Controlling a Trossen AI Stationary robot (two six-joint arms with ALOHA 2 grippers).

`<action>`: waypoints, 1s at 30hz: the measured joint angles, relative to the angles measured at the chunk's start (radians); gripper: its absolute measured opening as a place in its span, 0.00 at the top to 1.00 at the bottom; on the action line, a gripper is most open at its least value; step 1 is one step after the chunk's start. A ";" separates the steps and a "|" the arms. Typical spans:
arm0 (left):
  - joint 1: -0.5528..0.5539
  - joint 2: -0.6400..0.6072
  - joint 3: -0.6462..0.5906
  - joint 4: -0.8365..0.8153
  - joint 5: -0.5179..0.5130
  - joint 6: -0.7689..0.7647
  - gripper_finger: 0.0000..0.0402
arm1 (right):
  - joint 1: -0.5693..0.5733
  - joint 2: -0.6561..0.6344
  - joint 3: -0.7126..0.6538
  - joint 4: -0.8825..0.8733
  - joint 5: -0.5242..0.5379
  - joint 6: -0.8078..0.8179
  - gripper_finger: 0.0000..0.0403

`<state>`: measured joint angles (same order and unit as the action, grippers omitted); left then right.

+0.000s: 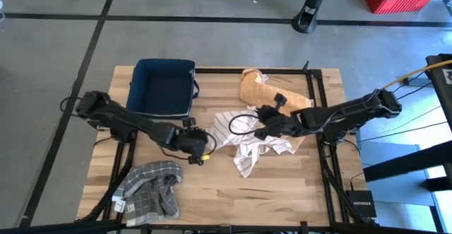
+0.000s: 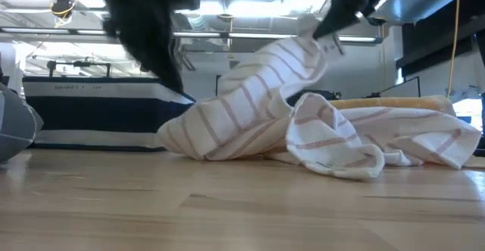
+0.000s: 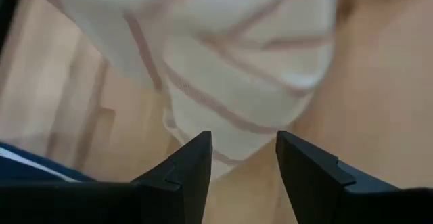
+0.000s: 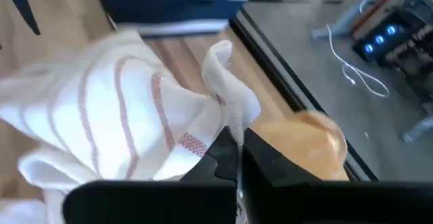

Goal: Fold towel
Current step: Fold the white towel

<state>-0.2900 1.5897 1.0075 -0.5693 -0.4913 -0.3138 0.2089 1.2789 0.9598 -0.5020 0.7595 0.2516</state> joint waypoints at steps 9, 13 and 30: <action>0.001 0.172 0.008 0.152 0.073 0.160 0.60 | -0.002 -0.001 -0.136 0.034 0.002 0.075 0.99; 0.002 0.159 0.022 0.090 0.172 0.147 0.60 | -0.002 -0.001 -0.191 0.040 0.008 0.120 0.99; 0.019 0.244 0.035 0.260 0.041 0.147 0.60 | -0.002 -0.002 -0.249 0.092 0.009 0.167 0.98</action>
<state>-0.2714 1.8340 1.0420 -0.3095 -0.4499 -0.1671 0.2070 1.2766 0.7113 -0.4102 0.7681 0.4183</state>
